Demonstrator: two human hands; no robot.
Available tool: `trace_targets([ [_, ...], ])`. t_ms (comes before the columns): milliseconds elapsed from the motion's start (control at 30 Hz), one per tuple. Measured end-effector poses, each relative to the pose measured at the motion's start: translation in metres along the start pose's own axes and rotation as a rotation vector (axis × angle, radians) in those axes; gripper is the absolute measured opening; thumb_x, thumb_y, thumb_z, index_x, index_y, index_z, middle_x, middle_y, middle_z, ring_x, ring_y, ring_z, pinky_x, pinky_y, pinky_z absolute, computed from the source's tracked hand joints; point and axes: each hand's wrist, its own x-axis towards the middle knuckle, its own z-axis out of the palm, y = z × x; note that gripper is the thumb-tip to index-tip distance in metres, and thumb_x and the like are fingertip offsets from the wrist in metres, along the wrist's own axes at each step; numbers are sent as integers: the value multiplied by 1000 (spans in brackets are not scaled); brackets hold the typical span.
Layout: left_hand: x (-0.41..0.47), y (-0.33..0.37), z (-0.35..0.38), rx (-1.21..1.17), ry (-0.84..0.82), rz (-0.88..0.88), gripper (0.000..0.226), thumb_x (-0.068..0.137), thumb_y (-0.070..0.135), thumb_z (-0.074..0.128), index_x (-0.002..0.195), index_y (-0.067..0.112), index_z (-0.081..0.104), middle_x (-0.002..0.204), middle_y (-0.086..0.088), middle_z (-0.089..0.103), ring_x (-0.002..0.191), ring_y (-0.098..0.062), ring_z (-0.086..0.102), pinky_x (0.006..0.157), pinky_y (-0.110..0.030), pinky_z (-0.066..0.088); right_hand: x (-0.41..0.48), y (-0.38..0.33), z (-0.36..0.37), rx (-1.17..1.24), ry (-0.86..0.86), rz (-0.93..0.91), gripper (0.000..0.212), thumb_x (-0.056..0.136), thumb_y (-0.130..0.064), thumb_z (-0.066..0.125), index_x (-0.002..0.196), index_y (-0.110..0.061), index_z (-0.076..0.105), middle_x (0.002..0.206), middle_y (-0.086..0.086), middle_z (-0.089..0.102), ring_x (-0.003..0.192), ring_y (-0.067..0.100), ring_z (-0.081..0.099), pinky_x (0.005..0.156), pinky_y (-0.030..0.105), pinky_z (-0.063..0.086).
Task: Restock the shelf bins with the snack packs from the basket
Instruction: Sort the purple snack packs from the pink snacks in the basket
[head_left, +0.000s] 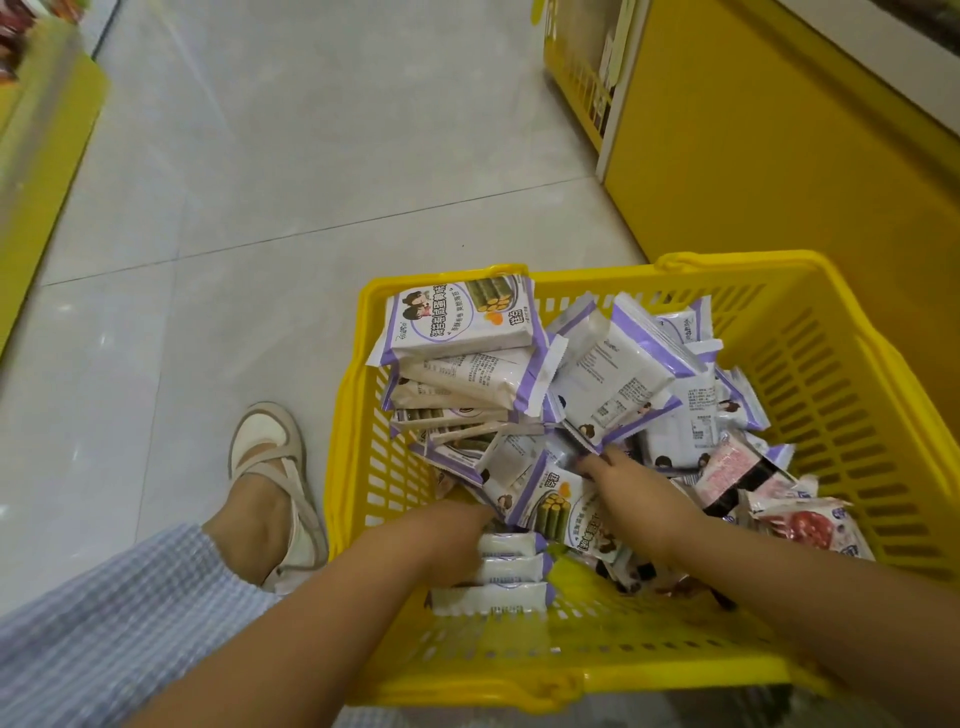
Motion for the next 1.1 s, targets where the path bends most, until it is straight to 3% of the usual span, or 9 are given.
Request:
trace_targets([
  [100, -4, 2, -5, 3, -23, 7, 43, 97, 16, 44, 140, 16, 43, 137, -9, 50, 120, -25, 49, 84, -26, 35, -5, 2, -7, 24, 42, -55, 27, 93, -15, 52, 118, -21, 46, 103, -1, 57, 88, 17, 56, 71, 29, 44],
  [167, -8, 3, -8, 23, -47, 17, 40, 97, 14, 42, 137, 12, 47, 133, -11, 54, 115, -26, 52, 83, -28, 38, -12, -2, -8, 51, 80, -121, 18, 92, -21, 56, 106, -25, 45, 86, -8, 53, 73, 9, 48, 59, 24, 36],
  [367, -21, 4, -35, 215, 88, -80, 29, 96, 10, 48, 123, 8, 58, 116, -11, 61, 101, -23, 58, 76, -28, 42, -5, -31, 6, 191, 247, -327, 27, 92, -33, 58, 118, -30, 55, 116, -7, 63, 102, 12, 57, 76, 20, 39],
  [600, -21, 4, -26, 281, 250, -142, 39, 93, 13, 52, 132, 15, 48, 125, -8, 57, 108, -25, 59, 78, -32, 48, 6, -56, 18, 247, 42, -466, 43, 91, -13, 57, 132, -22, 54, 134, -2, 56, 122, 15, 49, 101, 28, 41],
  [700, -15, 1, -10, 280, 182, -80, 41, 94, 16, 49, 135, 18, 46, 132, -8, 51, 113, -26, 54, 85, -36, 48, 4, -34, 6, -36, 266, -463, 42, 86, -31, 61, 128, -23, 58, 130, -1, 58, 124, 19, 48, 105, 36, 40],
  [767, -13, -3, -6, 260, 157, -66, 40, 95, 16, 48, 135, 18, 46, 135, -8, 47, 115, -26, 52, 86, -36, 46, 3, -18, -6, -257, 300, -399, 53, 83, -45, 62, 131, -23, 55, 137, 1, 52, 133, 24, 40, 111, 40, 29],
  [867, -10, -7, -4, 207, 199, -30, 50, 94, 17, 50, 142, 21, 38, 142, -6, 41, 122, -26, 48, 97, -39, 46, 7, -5, -14, -524, 178, -290, 56, 92, -30, 54, 143, -16, 37, 150, 10, 34, 142, 29, 23, 114, 43, 17],
  [1000, -6, -6, 0, 240, 171, -27, 63, 95, 18, 49, 151, 24, 21, 153, -7, 29, 136, -28, 34, 106, -42, 40, 7, -7, -17, -701, 142, -225, 37, 92, -16, 51, 128, -8, 48, 125, 12, 54, 121, 31, 37, 103, 43, 27],
  [1100, -3, -4, 5, 334, 165, -30, 64, 95, 13, 47, 152, 24, 18, 154, -10, 22, 137, -31, 29, 104, -41, 41, 4, -9, -22, -731, 90, -189, 35, 92, -17, 52, 125, -6, 53, 124, 12, 54, 120, 30, 37, 103, 44, 25],
])
